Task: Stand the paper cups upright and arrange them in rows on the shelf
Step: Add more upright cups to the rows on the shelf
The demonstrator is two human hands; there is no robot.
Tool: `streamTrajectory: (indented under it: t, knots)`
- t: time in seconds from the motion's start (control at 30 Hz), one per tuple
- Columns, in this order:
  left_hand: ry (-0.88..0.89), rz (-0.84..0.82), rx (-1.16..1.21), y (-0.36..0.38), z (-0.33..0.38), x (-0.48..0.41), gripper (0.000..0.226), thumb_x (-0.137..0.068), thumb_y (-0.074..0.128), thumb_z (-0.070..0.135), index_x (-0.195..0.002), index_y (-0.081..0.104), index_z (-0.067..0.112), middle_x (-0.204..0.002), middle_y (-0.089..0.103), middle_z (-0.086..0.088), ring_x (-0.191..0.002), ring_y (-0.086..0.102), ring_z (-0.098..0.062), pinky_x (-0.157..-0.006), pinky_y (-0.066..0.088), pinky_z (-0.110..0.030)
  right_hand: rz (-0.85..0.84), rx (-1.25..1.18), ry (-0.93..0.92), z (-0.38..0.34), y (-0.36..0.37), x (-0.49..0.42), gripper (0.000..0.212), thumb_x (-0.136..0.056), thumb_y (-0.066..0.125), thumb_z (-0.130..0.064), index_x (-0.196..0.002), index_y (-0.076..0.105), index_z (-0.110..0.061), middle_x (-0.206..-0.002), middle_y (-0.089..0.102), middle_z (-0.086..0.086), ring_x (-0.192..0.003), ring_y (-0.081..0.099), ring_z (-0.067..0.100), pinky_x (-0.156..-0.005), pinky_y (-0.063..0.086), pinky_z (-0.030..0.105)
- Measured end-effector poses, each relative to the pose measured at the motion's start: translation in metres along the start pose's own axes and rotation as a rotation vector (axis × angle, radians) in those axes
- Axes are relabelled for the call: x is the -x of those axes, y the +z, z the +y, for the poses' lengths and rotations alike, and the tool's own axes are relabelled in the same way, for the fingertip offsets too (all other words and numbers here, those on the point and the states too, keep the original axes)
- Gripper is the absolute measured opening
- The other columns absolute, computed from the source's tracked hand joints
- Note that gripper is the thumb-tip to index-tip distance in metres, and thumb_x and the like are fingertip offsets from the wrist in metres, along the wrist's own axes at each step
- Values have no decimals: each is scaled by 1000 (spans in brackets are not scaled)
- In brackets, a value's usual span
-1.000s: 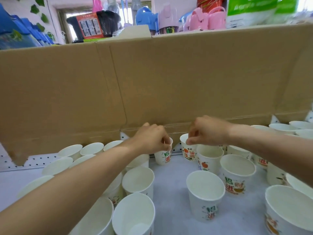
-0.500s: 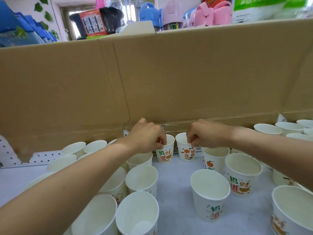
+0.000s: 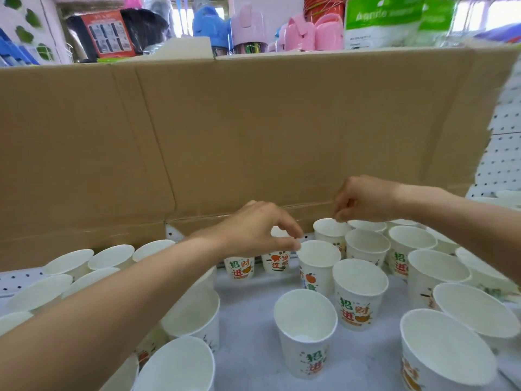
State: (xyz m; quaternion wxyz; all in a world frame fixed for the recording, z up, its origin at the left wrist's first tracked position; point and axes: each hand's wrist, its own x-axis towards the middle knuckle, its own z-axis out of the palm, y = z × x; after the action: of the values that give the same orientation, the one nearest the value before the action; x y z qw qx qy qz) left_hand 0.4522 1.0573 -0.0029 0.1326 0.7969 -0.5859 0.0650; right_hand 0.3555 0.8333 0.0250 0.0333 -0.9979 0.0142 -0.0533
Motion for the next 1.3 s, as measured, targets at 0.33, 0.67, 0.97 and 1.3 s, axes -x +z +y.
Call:
streamTrajectory:
  t: [0.33,0.67,0.97,1.3]
  knots:
    - [85,-116,-146,18,18,-35,14,-84,68,41,-93,74,33,-88,70,22,-79,54,2,-91,33,-33,-24,28,-50,10,31,-1,6,-80,69,-21,-75,72,-22,-60,57,-18,-59,51,-2,-65,52,35]
    - [-78,-54,-131,30,29,-56,22,-82,70,44,-95,76,27,-91,72,12,-82,63,-10,-62,38,-25,-54,171,-50,19,26,3,18,-76,58,-8,-69,61,-24,-70,58,-8,-71,58,19,-52,38,25]
    - [-204,-32,-103,39,22,-67,22,-83,68,46,-96,74,29,-96,71,9,-87,63,-13,-74,54,-34,-62,214,-50,15,23,4,16,-80,59,-9,-85,69,-21,-73,53,-12,-70,53,14,-48,30,17]
    - [-106,-11,254,-13,51,-3,35,-83,56,62,-101,71,36,-95,70,18,-90,64,-3,-85,53,-36,-51,-46,-51,-6,-4,46,29,-83,64,-51,-107,68,-34,-103,65,-16,-95,58,2,-81,49,27]
